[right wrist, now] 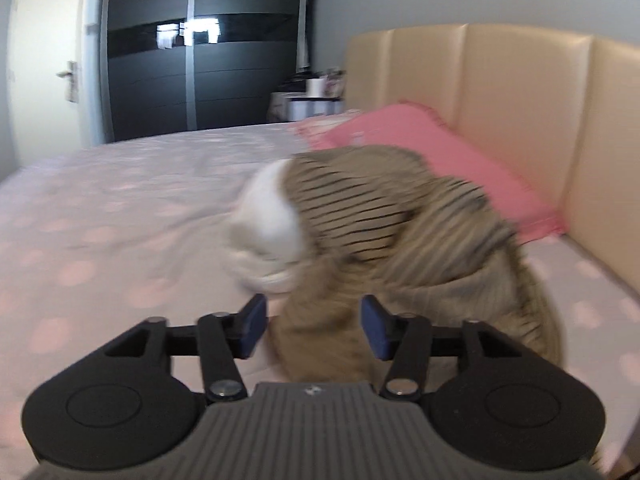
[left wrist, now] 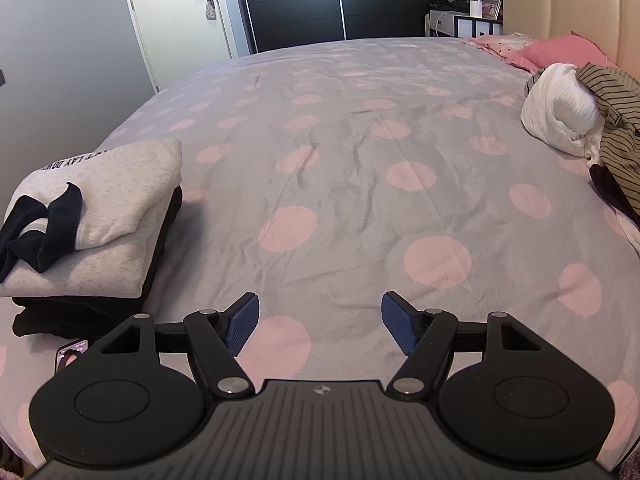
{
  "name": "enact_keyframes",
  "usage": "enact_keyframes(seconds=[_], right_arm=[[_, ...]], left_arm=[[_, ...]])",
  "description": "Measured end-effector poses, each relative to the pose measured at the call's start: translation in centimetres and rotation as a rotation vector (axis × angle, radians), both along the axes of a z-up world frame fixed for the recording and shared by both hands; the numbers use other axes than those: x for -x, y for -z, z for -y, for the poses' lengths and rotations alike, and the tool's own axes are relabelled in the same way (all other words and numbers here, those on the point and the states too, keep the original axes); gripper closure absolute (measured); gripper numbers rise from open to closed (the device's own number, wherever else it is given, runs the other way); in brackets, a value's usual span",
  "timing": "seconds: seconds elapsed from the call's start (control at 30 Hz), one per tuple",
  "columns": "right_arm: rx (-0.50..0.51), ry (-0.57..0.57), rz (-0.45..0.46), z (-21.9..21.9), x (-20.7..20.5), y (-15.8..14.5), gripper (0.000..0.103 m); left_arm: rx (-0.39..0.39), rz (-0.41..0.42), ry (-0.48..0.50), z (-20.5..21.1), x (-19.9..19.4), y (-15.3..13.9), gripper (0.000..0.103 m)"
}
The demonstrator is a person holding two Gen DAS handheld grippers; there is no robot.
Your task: Fold clothes
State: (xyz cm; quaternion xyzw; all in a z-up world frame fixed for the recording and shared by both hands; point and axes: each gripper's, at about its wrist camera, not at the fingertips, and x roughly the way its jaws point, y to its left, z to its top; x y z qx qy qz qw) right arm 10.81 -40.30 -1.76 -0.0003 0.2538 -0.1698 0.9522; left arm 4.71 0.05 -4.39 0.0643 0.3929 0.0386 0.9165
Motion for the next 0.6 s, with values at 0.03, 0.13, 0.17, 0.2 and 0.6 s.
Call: enact_keyframes(seconds=[0.03,0.13,0.17,0.2,0.6], right_arm=[[0.025,0.021,-0.007,0.7,-0.4,0.5,0.019],[0.054,0.049,-0.038,2.3,-1.7,2.2,0.019],[0.055,0.052,-0.05,2.8,-2.1,2.8,0.019],[0.052,0.057,-0.062,3.3,-2.5,3.3,0.019],[-0.189,0.007,-0.03,3.6,-0.9,2.2,0.101]], left_arm=[[0.001,-0.006,0.001,0.0,-0.1,0.1,0.036],[0.003,-0.029,0.005,0.2,-0.5,0.7,0.036],[0.005,-0.037,0.007,0.2,-0.7,0.9,0.036],[0.006,-0.044,0.008,0.3,-0.9,1.1,0.036],[0.01,-0.069,0.016,0.7,-1.1,1.7,0.036]])
